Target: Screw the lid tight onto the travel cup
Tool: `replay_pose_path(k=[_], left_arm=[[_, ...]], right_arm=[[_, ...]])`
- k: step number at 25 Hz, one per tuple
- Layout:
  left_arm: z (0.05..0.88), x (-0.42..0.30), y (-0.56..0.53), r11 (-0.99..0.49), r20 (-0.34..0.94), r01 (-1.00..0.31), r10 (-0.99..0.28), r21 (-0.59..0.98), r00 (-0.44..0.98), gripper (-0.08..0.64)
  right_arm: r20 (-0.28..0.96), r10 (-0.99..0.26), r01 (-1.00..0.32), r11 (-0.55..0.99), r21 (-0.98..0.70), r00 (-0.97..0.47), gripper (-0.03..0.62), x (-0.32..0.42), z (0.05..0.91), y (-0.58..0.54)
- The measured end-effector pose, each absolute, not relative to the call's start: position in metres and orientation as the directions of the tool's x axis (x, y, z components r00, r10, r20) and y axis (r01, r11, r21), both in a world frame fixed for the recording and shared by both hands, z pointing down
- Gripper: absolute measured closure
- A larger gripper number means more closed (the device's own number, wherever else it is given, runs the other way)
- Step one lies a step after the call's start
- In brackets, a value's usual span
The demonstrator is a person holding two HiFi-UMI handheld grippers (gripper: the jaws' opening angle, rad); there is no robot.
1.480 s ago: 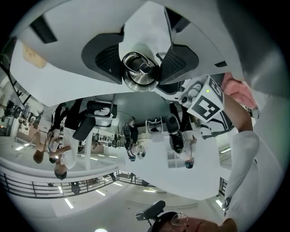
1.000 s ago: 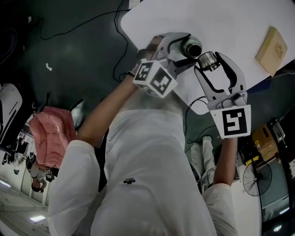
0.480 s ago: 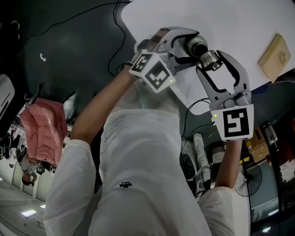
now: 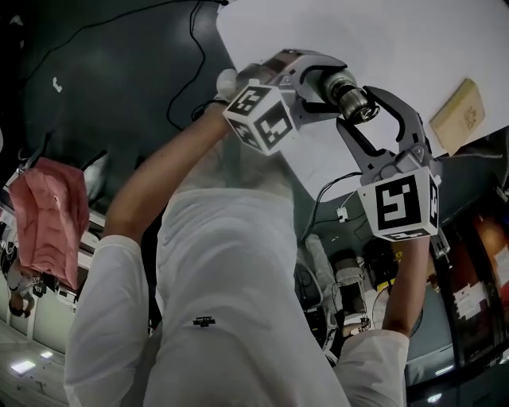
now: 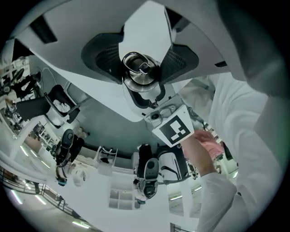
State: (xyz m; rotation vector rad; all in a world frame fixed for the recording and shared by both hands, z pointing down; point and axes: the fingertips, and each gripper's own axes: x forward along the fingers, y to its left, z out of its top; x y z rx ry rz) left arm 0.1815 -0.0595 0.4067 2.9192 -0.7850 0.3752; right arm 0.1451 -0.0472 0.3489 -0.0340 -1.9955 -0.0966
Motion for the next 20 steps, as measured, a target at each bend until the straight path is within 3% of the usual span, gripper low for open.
replay_pose_path(k=[9,20], left_arm=[[0.405,0.183,-0.062,-0.866,0.237,-0.5,-0.48,0.029,0.845,0.224],[0.402,0.182,-0.06,-0.872,0.233,-0.489,-0.471,0.024,0.851,0.224]], right_arm=[[0.965,0.104,0.383,0.924,-0.004,-0.241,0.341,0.154,0.362,-0.044],[0.988,0.133,0.649,0.759,-0.049,-0.081,0.341,0.153,0.378,-0.04]])
